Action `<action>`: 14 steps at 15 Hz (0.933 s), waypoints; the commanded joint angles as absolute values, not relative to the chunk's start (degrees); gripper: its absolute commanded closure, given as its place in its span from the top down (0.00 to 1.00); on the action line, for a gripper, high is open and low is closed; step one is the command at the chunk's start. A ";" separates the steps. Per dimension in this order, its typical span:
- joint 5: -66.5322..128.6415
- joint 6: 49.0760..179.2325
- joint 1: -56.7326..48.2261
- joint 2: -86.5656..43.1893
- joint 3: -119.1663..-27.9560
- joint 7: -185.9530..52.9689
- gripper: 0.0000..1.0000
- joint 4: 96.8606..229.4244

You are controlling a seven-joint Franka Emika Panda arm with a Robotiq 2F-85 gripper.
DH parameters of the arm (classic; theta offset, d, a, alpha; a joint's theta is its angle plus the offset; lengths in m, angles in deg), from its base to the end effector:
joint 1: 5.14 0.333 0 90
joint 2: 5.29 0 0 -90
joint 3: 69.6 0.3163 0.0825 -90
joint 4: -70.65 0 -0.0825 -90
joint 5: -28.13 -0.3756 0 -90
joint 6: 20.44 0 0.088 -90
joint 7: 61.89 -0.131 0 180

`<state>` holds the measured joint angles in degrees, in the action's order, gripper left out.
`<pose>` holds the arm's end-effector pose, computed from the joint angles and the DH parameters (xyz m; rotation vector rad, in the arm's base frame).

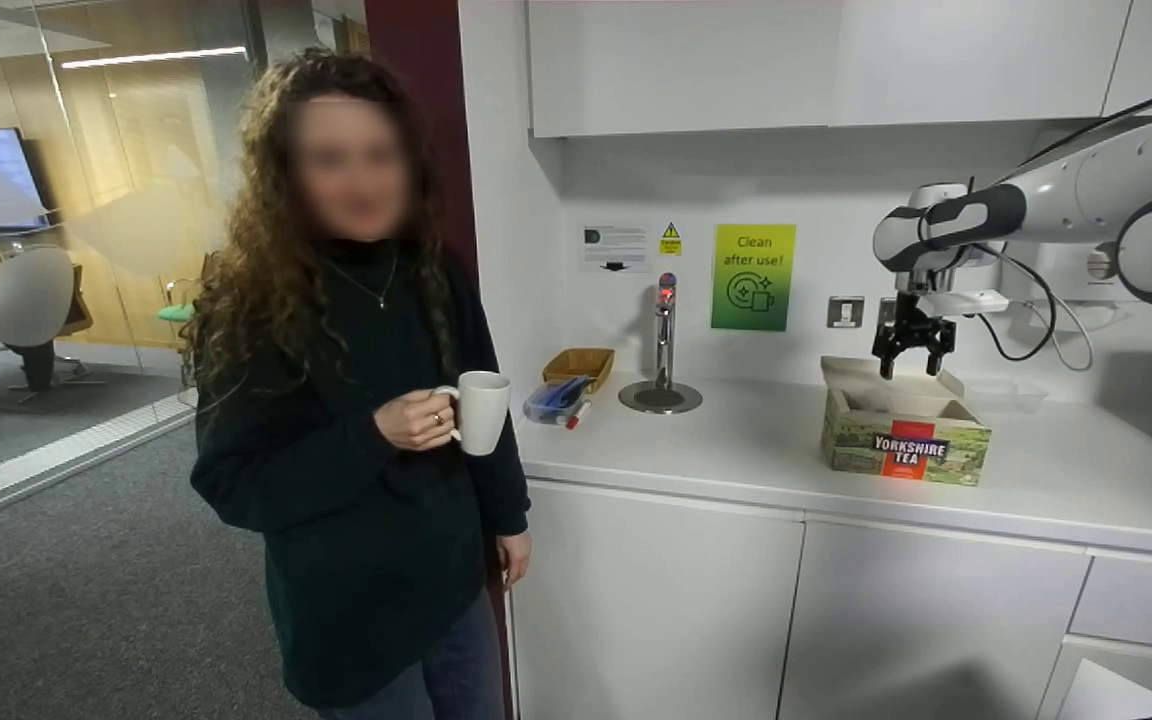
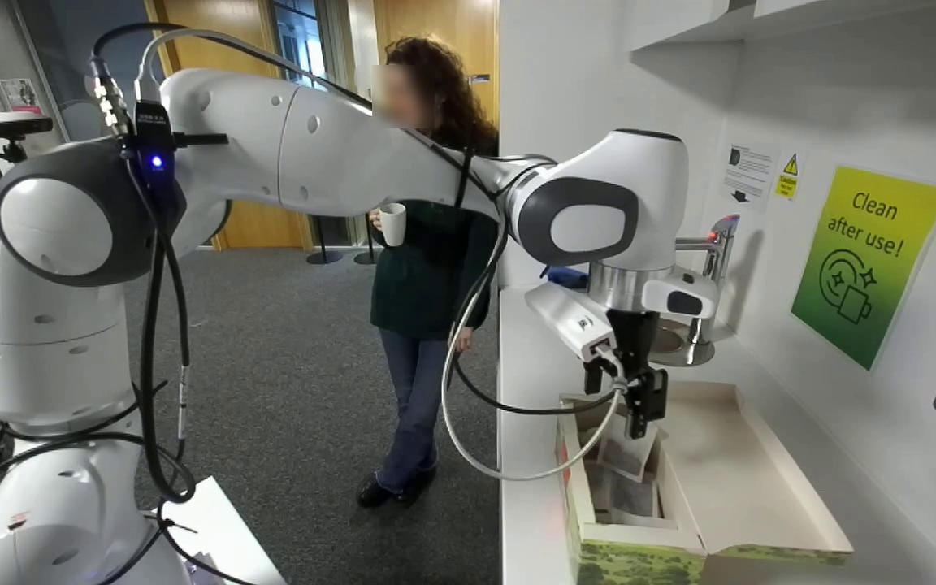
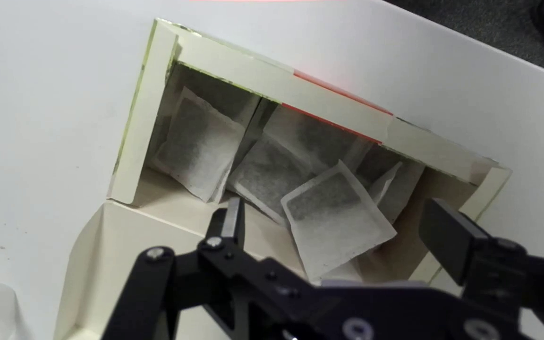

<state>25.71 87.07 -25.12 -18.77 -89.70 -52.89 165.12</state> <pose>0.4887 -0.3851 0.4604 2.9876 -0.8363 -0.0160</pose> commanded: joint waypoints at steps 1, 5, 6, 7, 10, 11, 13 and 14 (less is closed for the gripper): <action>23.55 83.99 -27.29 -22.11 -88.49 -51.61 1.00 160.38; 22.68 81.90 -28.17 -25.42 -87.86 -51.71 1.00 156.97; 22.57 81.48 -28.42 -26.36 -87.59 -51.76 1.00 155.90; 22.63 81.25 -28.60 -27.13 -87.37 -51.86 1.00 154.92; 22.98 80.56 -29.20 -29.16 -86.65 -51.92 1.00 152.06; 23.15 80.39 -29.38 -29.79 -86.48 -51.99 1.00 151.03; 24.32 82.76 -28.80 -28.80 -86.37 -53.10 1.00 153.91; 24.37 82.77 -28.81 -29.14 -86.29 -53.14 1.00 153.59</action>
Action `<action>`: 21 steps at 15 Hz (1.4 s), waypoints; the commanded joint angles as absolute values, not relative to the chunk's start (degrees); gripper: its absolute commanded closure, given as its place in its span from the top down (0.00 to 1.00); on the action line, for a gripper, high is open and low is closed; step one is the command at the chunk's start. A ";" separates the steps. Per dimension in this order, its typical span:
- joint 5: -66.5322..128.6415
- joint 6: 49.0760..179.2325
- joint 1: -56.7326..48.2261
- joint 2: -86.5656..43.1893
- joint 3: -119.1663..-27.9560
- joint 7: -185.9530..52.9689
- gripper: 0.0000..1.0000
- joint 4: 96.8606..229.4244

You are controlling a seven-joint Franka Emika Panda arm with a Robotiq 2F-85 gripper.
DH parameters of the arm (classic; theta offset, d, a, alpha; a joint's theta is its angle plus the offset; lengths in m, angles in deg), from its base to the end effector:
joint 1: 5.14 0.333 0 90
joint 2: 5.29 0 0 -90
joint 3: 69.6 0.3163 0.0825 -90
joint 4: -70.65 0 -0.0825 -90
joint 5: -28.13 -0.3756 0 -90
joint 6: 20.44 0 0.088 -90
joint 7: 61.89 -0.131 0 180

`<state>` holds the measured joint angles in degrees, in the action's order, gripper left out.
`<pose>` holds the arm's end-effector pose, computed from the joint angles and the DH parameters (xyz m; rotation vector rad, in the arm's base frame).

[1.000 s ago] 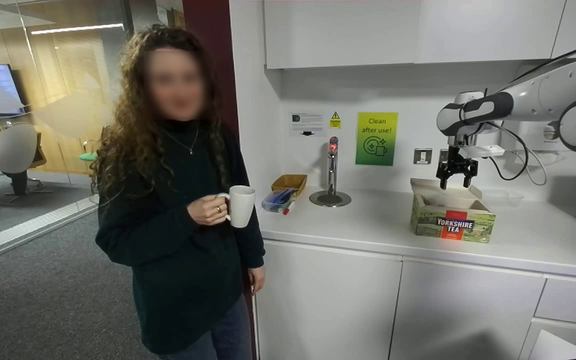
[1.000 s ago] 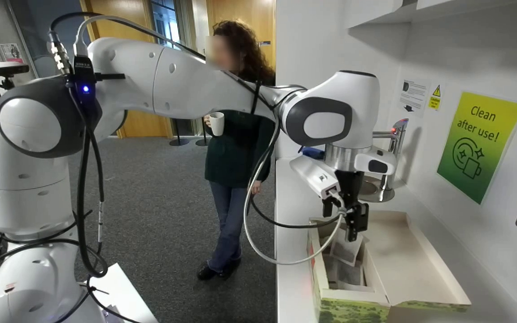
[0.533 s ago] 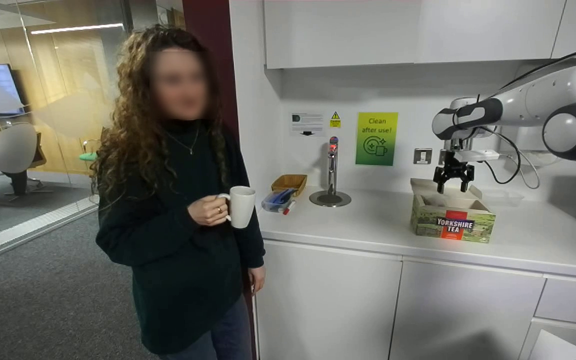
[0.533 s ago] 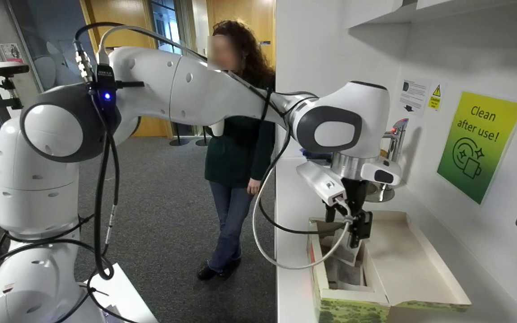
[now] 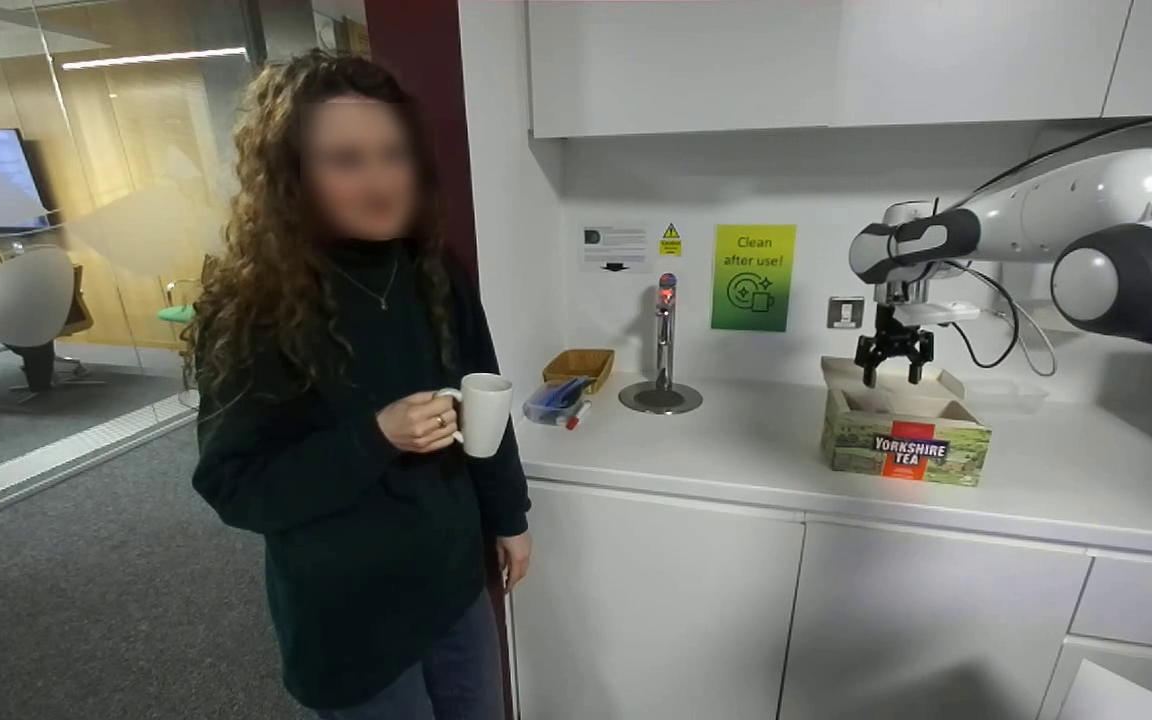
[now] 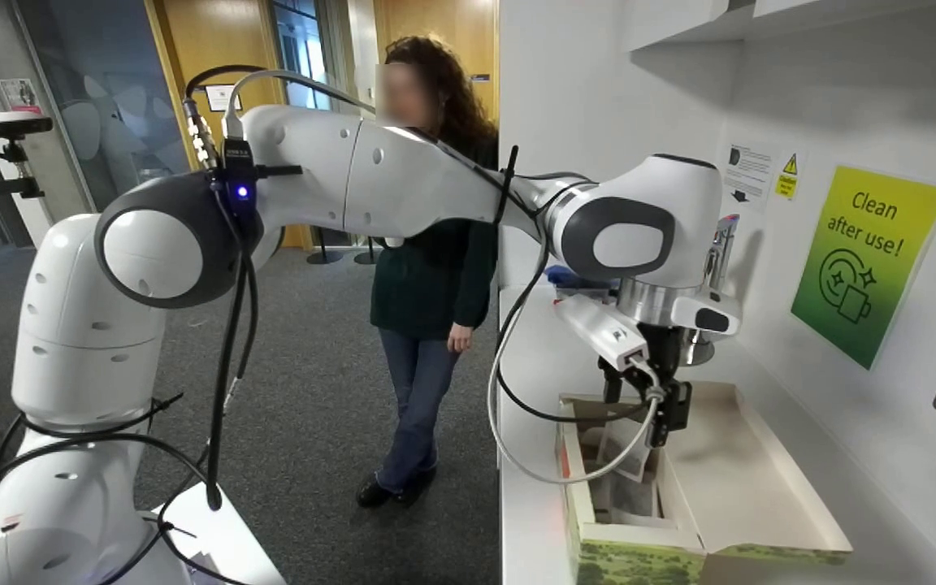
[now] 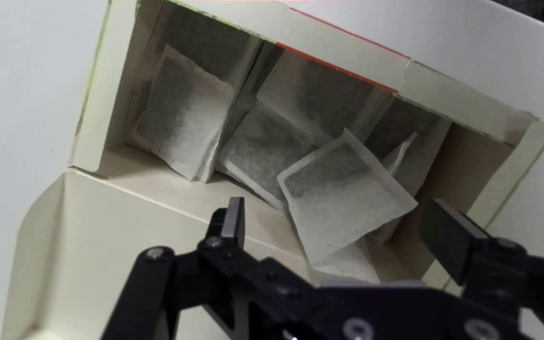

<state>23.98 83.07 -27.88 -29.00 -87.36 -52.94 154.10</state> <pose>0.5279 -0.4030 0.4314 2.9943 -0.8404 -0.0971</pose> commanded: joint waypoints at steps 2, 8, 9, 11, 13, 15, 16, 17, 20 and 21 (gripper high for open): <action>24.39 82.78 -28.80 -29.40 -86.17 -53.17 1.00 153.63; 24.40 82.78 -28.80 -29.48 -86.15 -53.18 1.00 153.63; 24.40 82.78 -28.80 -29.48 -86.15 -53.18 1.00 153.63; 24.40 82.78 -28.80 -29.49 -86.15 -53.18 1.00 153.63; 23.79 83.98 -28.80 -29.47 -86.14 -54.37 1.00 153.63; 23.80 84.47 -28.73 -29.84 -86.07 -55.02 1.00 153.37; 23.82 84.47 -28.72 -30.05 -86.01 -55.27 1.00 153.22; 23.63 84.41 -28.80 -30.24 -85.87 -55.26 1.00 153.07; 23.53 84.21 -28.90 -30.60 -85.65 -55.08 0.85 152.75; 23.50 84.15 -28.94 -30.65 -85.60 -54.99 0.92 152.66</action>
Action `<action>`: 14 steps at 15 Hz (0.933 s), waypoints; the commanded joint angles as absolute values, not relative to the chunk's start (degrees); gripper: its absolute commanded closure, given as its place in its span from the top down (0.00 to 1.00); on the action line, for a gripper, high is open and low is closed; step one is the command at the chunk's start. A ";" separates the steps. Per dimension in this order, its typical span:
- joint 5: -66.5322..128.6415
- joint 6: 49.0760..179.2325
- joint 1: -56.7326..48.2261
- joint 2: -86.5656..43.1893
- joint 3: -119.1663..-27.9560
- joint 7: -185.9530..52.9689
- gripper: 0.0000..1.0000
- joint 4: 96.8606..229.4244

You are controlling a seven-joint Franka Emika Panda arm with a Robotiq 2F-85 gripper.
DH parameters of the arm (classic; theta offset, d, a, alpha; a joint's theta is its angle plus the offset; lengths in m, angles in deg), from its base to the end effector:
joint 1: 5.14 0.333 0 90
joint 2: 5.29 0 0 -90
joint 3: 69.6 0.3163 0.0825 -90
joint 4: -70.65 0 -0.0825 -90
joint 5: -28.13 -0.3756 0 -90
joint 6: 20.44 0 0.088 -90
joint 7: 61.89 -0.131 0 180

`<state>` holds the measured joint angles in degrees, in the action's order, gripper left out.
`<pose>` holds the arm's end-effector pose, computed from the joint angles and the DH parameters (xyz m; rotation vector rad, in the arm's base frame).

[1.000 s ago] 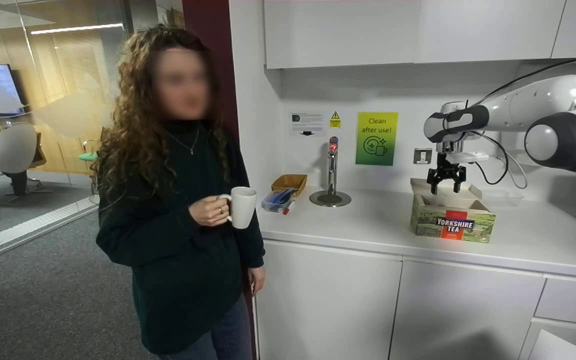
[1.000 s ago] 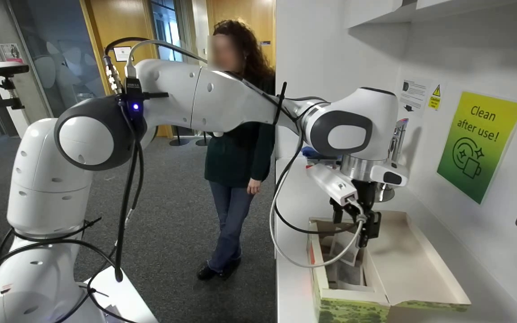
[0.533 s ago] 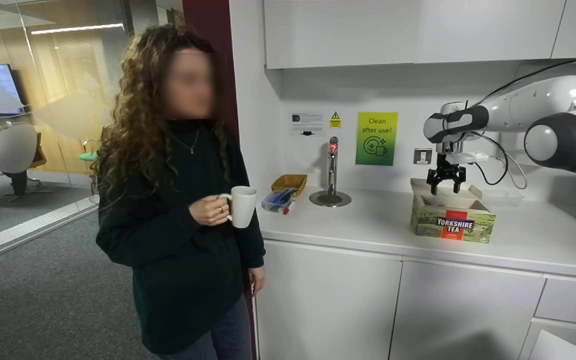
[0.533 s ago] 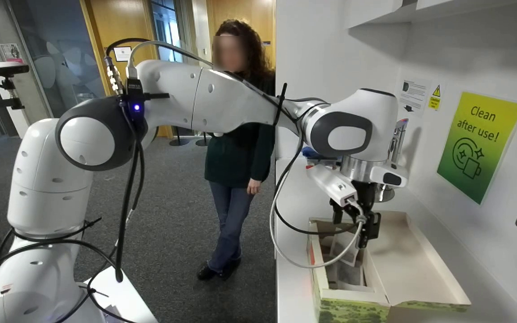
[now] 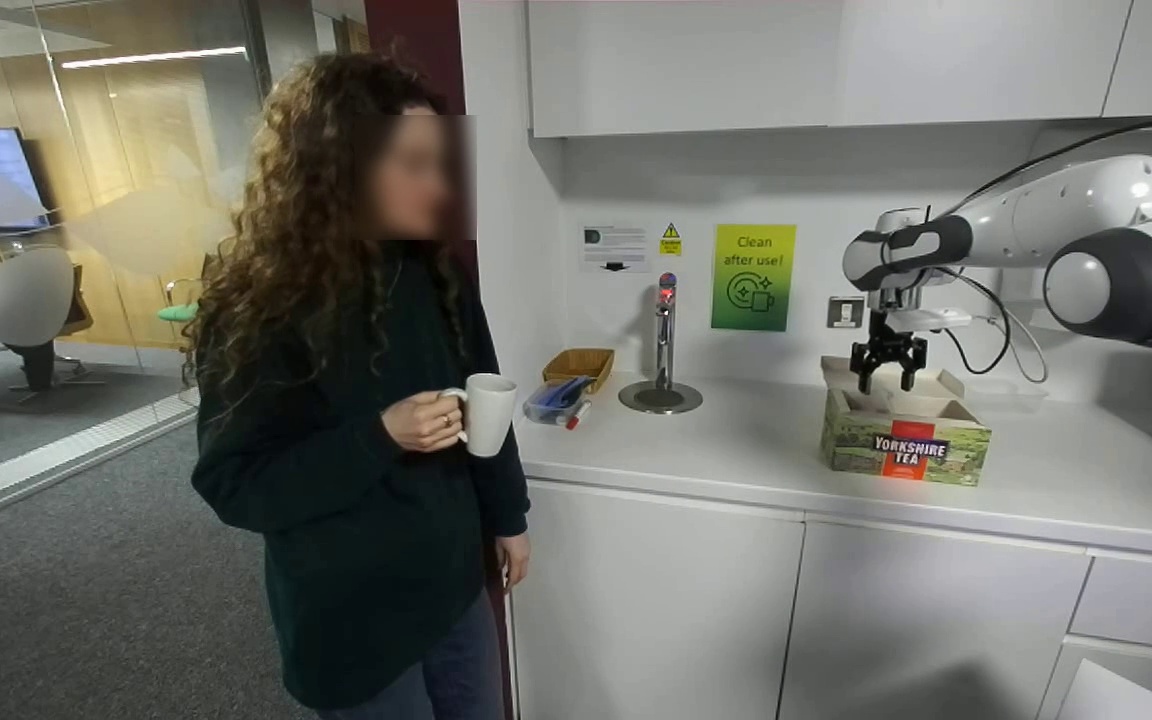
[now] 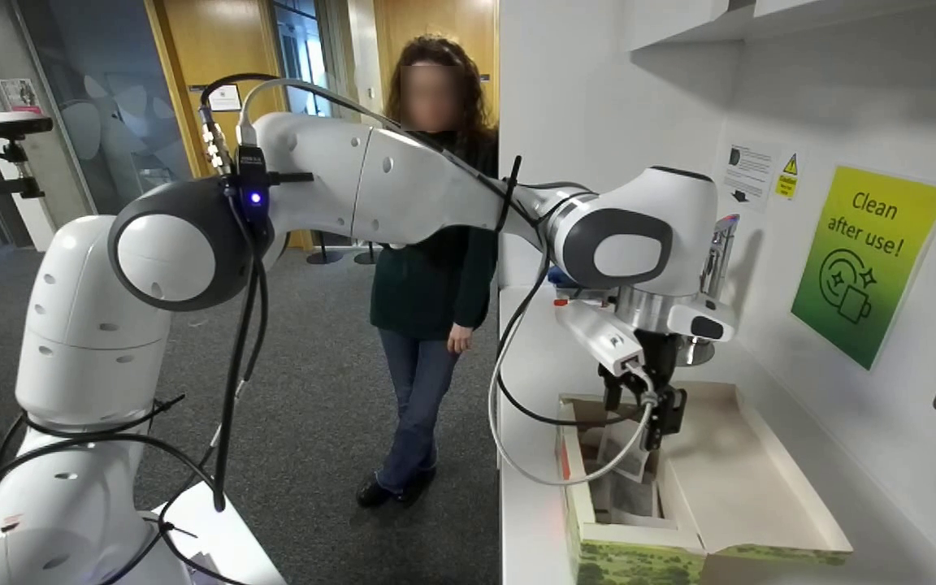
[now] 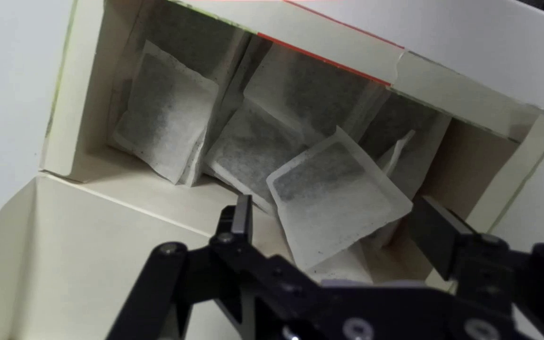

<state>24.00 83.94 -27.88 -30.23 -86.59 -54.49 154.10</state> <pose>0.5360 -0.3990 0.4179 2.9884 -0.8610 -0.1070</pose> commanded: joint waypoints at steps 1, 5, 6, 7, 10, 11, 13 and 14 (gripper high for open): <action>23.47 84.06 -29.00 -30.73 -85.57 -54.90 0.90 152.49; 23.09 84.21 -29.28 -31.07 -85.56 -54.90 0.63 152.02; 23.05 84.26 -29.32 -31.09 -85.56 -54.86 0.61 152.01; 22.93 84.17 -29.38 -31.12 -85.56 -54.93 0.56 151.93; 23.25 83.82 -29.36 -31.16 -85.60 -54.87 0.86 151.68; 23.23 83.62 -29.38 -31.18 -85.59 -54.87 0.88 151.60; 23.13 83.49 -29.44 -31.22 -85.55 -54.85 0.98 151.50; 23.08 83.34 -29.47 -31.27 -85.55 -54.88 1.00 151.40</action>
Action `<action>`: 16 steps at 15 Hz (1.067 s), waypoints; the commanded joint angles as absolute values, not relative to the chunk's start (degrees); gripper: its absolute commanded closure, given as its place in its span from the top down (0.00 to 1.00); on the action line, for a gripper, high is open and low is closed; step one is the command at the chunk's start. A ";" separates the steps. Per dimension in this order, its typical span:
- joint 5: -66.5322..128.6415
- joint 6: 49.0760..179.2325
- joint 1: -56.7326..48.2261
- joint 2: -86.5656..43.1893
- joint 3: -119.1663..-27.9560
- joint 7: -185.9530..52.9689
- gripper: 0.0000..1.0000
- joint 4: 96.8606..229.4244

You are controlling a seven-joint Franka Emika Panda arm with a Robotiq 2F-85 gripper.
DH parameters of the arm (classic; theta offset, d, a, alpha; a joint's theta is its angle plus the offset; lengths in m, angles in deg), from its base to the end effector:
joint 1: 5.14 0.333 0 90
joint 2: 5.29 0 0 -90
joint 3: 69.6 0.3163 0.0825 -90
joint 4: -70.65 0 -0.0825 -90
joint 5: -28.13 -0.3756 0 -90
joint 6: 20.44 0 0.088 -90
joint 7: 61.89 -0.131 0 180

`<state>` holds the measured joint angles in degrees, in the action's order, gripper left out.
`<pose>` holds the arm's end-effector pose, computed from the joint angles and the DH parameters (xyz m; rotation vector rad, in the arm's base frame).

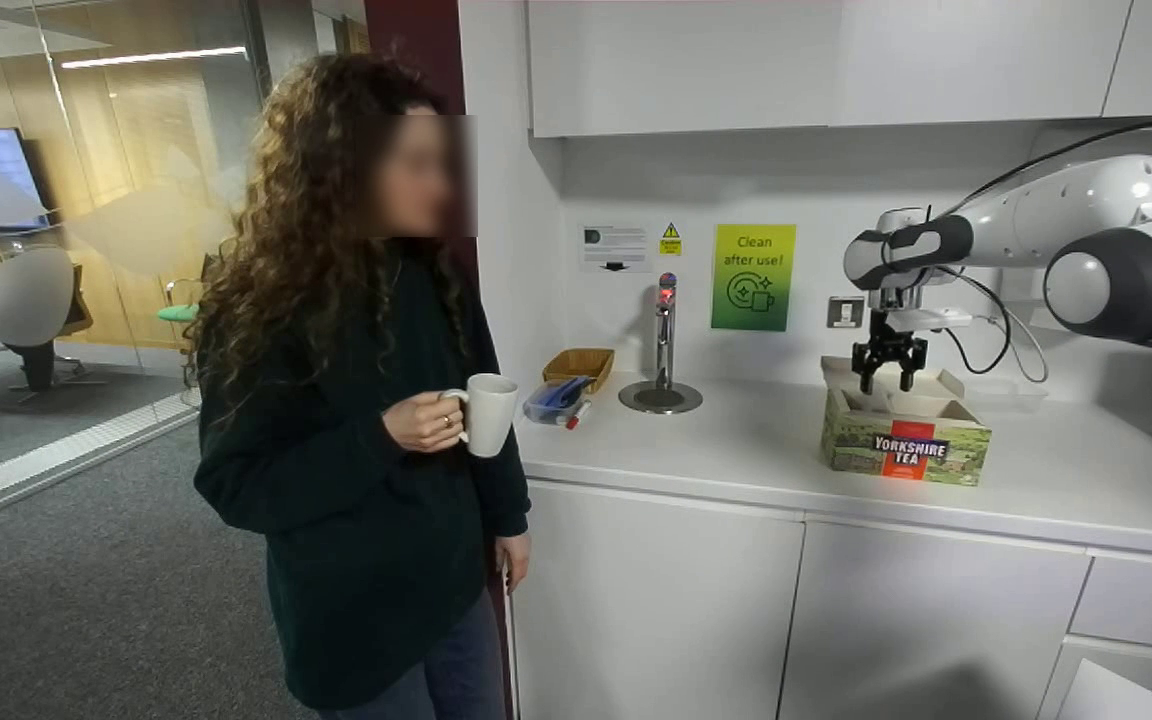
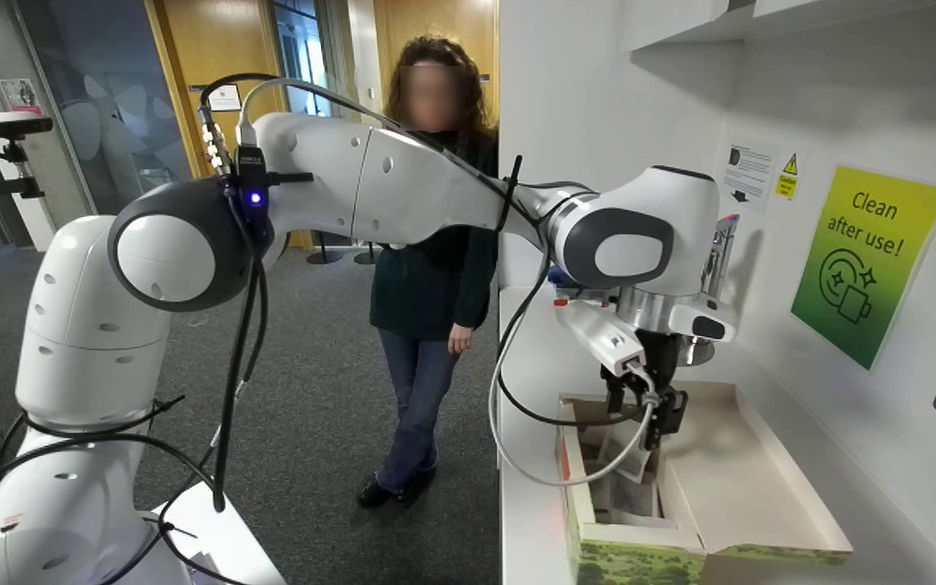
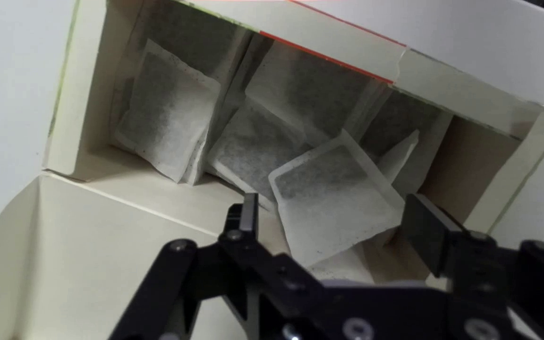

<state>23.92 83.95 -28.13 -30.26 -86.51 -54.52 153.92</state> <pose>0.5354 -0.4009 0.4189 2.9876 -0.8667 -0.1022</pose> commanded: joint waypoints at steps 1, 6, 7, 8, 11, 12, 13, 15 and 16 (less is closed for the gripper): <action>23.12 83.24 -29.49 -31.30 -85.54 -54.76 1.00 151.36; 22.48 84.52 -29.69 -32.26 -85.21 -54.75 1.00 151.29; 22.39 84.78 -29.70 -32.61 -85.11 -54.76 1.00 151.01; 22.26 85.13 -29.72 -33.17 -84.99 -54.85 1.00 150.45; 21.52 86.24 -30.00 -34.29 -84.47 -54.67 1.00 148.94; 21.30 86.29 -30.12 -34.72 -84.30 -54.63 1.00 148.19; 21.12 86.24 -30.21 -35.14 -84.15 -54.65 1.00 147.52; 20.66 86.44 -30.45 -35.67 -83.90 -54.71 0.73 146.47; 20.79 86.56 -30.40 -36.04 -83.97 -55.30 0.72 145.90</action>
<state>22.03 86.43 -28.79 -34.66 -85.19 -54.52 149.25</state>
